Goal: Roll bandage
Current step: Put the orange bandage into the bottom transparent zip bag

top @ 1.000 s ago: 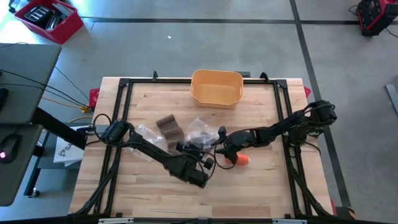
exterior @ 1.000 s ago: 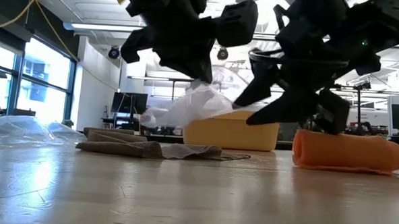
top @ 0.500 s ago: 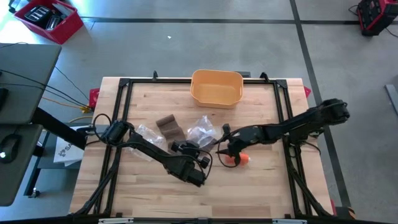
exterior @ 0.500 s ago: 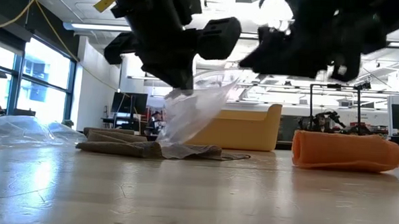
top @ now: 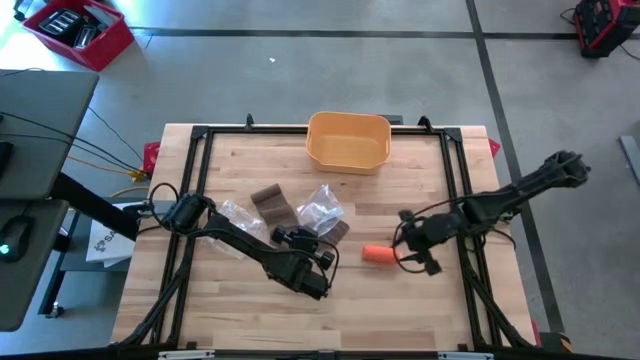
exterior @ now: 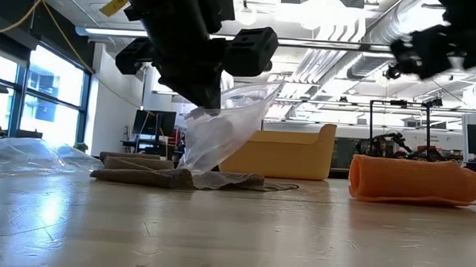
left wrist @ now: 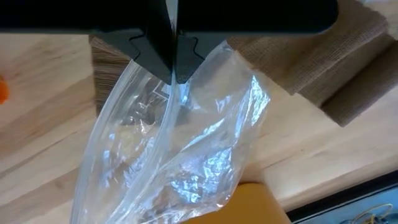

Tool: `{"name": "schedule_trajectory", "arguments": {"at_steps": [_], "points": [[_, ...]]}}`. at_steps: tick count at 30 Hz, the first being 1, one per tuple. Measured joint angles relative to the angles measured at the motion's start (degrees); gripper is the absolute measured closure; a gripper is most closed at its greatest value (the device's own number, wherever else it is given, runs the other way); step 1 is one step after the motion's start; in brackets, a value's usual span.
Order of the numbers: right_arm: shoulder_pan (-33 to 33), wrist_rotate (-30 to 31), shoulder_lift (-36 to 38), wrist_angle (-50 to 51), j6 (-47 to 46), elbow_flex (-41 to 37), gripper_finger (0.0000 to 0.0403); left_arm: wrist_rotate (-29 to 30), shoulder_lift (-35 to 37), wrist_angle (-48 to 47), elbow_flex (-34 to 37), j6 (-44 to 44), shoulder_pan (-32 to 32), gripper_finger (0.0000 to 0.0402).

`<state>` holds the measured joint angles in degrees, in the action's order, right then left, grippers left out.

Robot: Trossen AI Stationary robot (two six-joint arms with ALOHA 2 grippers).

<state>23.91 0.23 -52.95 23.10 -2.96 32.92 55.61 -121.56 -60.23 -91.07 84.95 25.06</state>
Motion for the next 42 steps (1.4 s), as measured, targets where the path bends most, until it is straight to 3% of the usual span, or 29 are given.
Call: {"name": "schedule_trajectory", "arguments": {"at_steps": [5, 11, 15, 21, 32, 39, 42], "points": [[3.6, -0.1, 0.8, 1.5, -9.7, 0.0, 0.0226, 0.0, 0.0, 0.2, 0.0, 0.0, 0.0, 0.0401], [3.9, 0.7, 0.4, -4.7, 0.3, 0.0, 0.0226, -0.5, 0.0, 0.3, 0.0, 0.0, -0.3, 0.0401], [3.9, 3.2, 0.4, -7.1, -3.0, 0.0, 0.0226, -1.9, 0.0, 0.3, 0.0, 0.0, -0.4, 0.0401], [3.6, 8.7, 0.5, -2.0, -6.0, 0.0, 0.0212, -2.9, 0.0, 0.4, 0.0, 0.0, -0.4, 0.0401], [3.4, 10.9, 0.5, 4.0, -10.7, 0.0, 0.0116, -3.2, 0.0, 0.3, 0.0, 0.3, -0.4, 0.0401], [4.3, 14.8, 0.5, 13.2, -16.3, 0.0, 0.0112, -3.5, 0.0, 0.3, 0.0, 0.4, -0.4, 0.0401], [8.2, 18.3, 0.9, 15.4, -22.0, -0.8, 0.0112, -3.9, 0.0, 0.3, 0.0, 0.4, -0.4, 0.0401]]}}
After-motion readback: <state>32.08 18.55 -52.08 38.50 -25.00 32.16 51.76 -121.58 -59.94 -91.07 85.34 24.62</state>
